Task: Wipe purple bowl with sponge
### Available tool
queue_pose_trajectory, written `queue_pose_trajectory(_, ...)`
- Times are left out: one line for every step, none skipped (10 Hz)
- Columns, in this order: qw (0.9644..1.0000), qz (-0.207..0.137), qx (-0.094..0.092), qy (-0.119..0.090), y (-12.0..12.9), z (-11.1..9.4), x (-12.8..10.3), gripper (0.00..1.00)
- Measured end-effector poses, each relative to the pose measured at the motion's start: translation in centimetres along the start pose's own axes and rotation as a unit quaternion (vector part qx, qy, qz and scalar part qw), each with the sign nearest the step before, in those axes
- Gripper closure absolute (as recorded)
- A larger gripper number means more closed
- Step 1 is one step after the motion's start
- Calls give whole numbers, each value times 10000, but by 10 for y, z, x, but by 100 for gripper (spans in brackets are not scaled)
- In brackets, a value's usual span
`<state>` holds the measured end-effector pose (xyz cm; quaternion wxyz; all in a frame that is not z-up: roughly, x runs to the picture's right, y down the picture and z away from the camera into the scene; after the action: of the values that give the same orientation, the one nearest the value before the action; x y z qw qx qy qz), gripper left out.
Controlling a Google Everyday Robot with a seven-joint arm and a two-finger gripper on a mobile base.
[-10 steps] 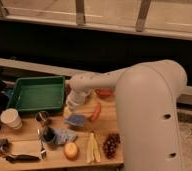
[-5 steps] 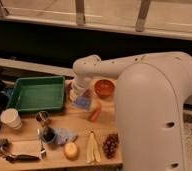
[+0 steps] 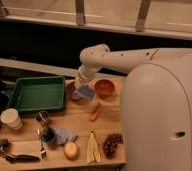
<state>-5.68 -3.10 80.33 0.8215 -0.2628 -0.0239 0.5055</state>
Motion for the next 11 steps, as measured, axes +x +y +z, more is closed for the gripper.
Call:
queue_pose_trajectory(10000,2,-3,2,0,0,0,100)
queue_pose_trajectory(10000,17,7,2,-2,0,1,100)
queue_pose_trajectory(10000,4,29,-9,-3,0,1,100)
queue_pose_trajectory(10000,-26,55,-64,-3,0,-4,100)
queue_pose_trajectory(9998,-74,123,-131,-7,2,-14,100)
queue_pose_trajectory(9994,-144,213,-252,-12,4,-37,100)
queue_pose_trajectory(9989,-203,257,-332,-15,6,-54,100)
queue_pose_trajectory(9981,-253,302,-484,-21,7,-78,100)
queue_pose_trajectory(9968,-260,283,-695,-25,9,-100,100)
queue_pose_trajectory(9949,-226,153,-974,-26,11,-113,100)
queue_pose_trajectory(9930,-154,-13,-1173,-26,13,-119,100)
